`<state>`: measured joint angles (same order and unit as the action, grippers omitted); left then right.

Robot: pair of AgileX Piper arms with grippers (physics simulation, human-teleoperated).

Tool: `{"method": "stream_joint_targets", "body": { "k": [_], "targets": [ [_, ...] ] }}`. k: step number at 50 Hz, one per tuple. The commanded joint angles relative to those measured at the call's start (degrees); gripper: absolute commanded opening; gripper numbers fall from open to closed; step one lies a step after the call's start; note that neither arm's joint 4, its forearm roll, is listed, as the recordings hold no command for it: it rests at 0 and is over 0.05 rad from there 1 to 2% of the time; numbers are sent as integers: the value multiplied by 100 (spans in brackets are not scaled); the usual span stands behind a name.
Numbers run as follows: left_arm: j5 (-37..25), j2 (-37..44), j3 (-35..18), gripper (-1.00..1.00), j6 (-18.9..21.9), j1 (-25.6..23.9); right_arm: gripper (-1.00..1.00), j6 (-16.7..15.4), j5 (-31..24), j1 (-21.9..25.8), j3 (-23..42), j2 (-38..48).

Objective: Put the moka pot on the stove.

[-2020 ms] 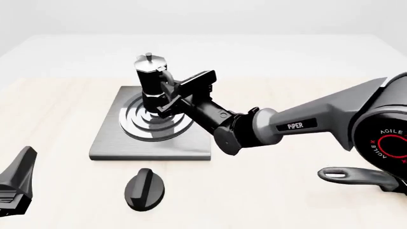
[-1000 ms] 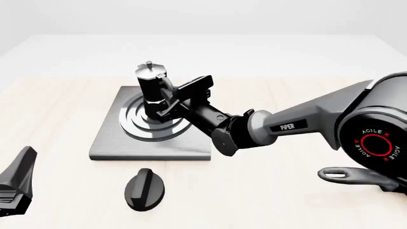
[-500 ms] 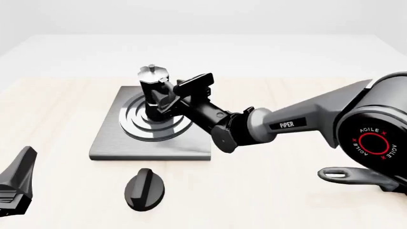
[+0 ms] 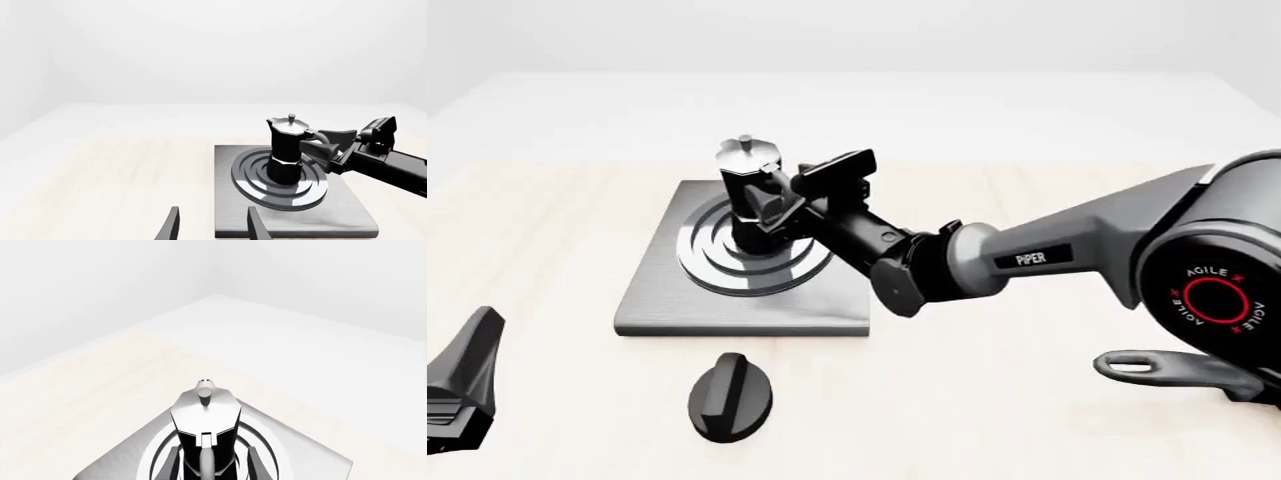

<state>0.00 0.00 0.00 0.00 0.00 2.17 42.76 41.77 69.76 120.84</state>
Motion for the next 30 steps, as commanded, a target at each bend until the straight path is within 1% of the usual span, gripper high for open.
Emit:
{"method": "stream_joint_targets", "body": {
  "k": [1,30],
  "targets": [
    [0,0,0,100,0,0,100,-14,-53,21,-44,-81],
    [0,0,0,100,0,0,100,-113,-168,22,-350,-453]
  ]
}}
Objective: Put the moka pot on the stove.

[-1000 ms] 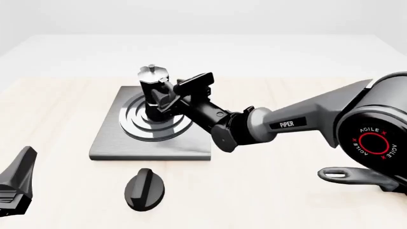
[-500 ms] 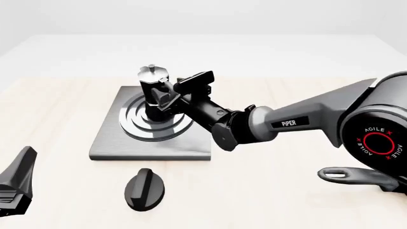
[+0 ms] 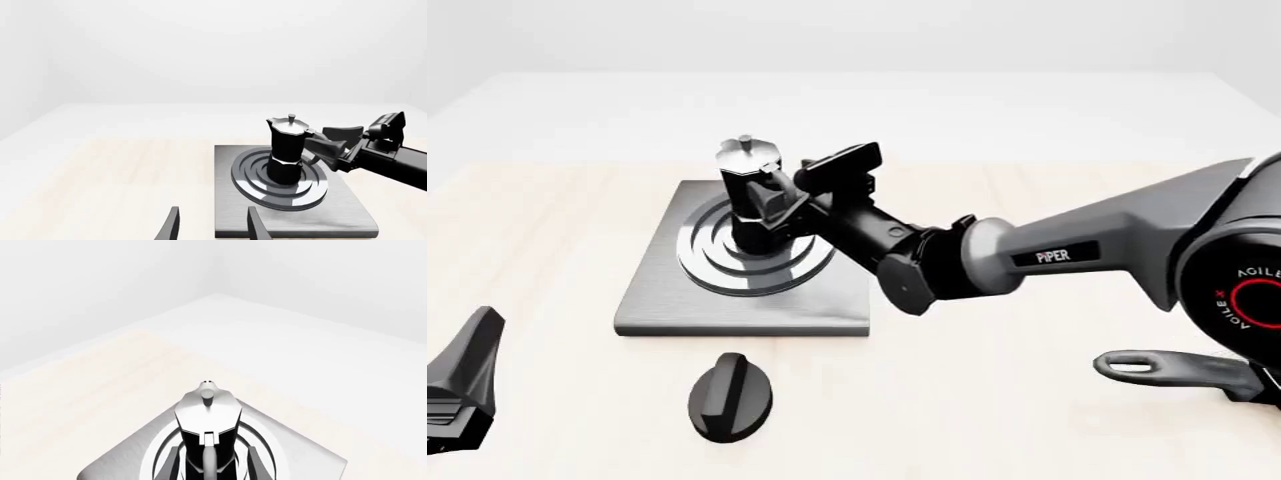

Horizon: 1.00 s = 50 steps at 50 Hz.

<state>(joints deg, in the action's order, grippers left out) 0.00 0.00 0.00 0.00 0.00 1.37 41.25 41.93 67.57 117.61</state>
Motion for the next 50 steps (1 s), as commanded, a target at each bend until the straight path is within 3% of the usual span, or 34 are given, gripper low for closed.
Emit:
{"method": "stream_joint_targets", "body": {
  "k": [1,50],
  "targets": [
    [0,0,0,100,0,0,100,-35,-17,4,-138,-136],
    [0,0,0,100,0,0,100,-33,313,-88,-1083,-775]
  ]
}}
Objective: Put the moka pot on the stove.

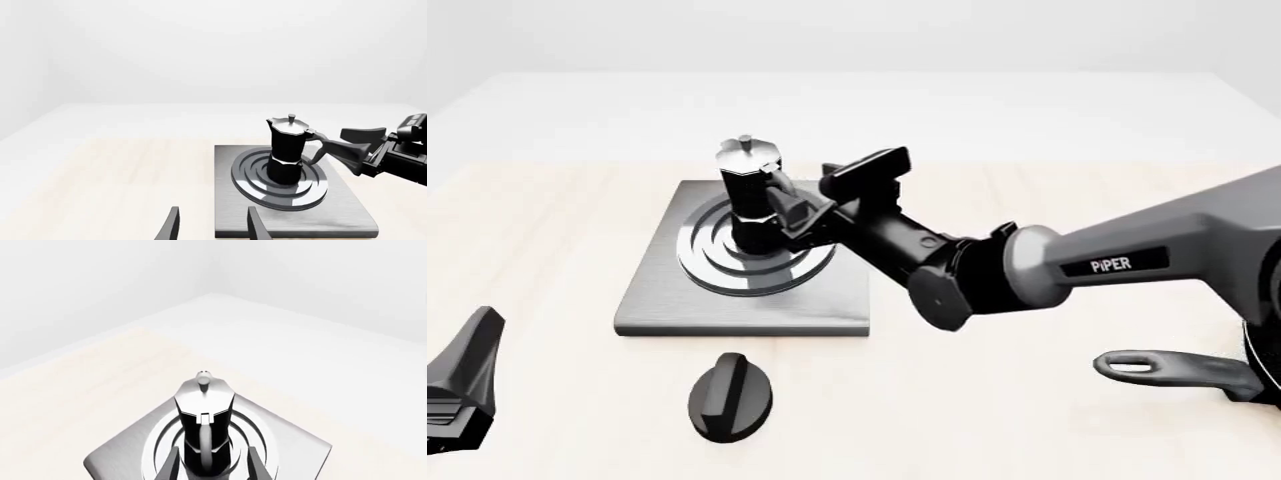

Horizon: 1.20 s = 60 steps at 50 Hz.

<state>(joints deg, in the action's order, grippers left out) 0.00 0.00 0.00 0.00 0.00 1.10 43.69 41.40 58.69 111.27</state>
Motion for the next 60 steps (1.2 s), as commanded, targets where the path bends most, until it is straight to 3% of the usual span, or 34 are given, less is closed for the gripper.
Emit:
{"method": "stream_joint_targets", "body": {
  "k": [1,60],
  "targets": [
    [0,0,0,100,0,0,100,-7,74,-35,-214,-154],
    [0,0,0,100,0,0,100,-68,208,-97,-900,-662]
  ]
}}
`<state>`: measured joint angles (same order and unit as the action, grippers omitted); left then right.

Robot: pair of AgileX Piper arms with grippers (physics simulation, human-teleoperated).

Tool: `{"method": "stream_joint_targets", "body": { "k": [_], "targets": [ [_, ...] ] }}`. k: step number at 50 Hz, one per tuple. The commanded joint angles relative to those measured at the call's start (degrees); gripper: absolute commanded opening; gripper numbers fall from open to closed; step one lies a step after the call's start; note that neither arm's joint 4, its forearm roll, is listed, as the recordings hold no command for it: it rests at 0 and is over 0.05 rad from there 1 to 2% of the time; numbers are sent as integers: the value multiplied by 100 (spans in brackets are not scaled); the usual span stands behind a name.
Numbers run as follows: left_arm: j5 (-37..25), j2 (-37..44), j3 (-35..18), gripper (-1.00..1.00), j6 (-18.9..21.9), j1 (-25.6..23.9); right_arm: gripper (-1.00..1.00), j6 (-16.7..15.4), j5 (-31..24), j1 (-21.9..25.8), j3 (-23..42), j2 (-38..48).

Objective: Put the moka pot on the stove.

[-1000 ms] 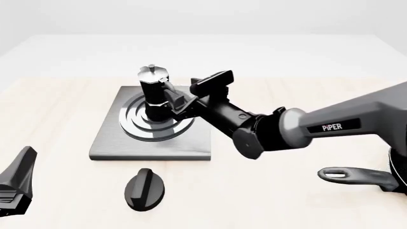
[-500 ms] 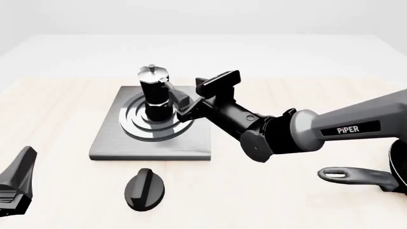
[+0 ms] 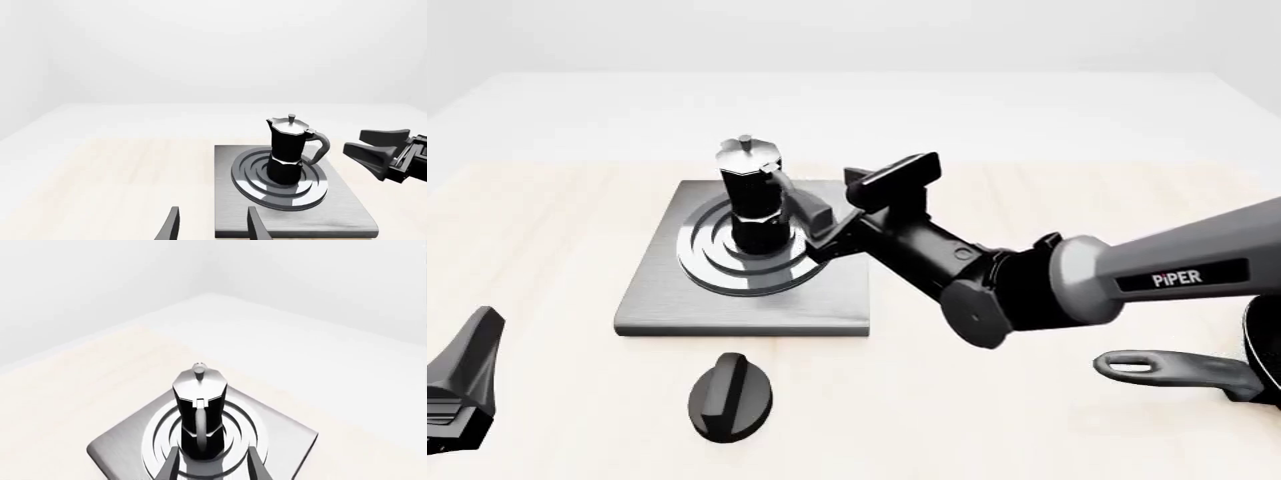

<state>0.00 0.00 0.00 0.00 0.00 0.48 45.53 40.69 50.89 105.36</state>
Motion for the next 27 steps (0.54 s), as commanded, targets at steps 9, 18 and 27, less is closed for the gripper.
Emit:
{"method": "stream_joint_targets", "body": {
  "k": [9,18,27],
  "targets": [
    [0,0,0,100,0,0,100,-9,90,-51,-296,-164],
    [0,0,0,100,0,0,100,-27,103,-82,-397,-219],
    [0,0,0,100,0,0,100,-35,122,-135,-504,-292]
  ]
}}
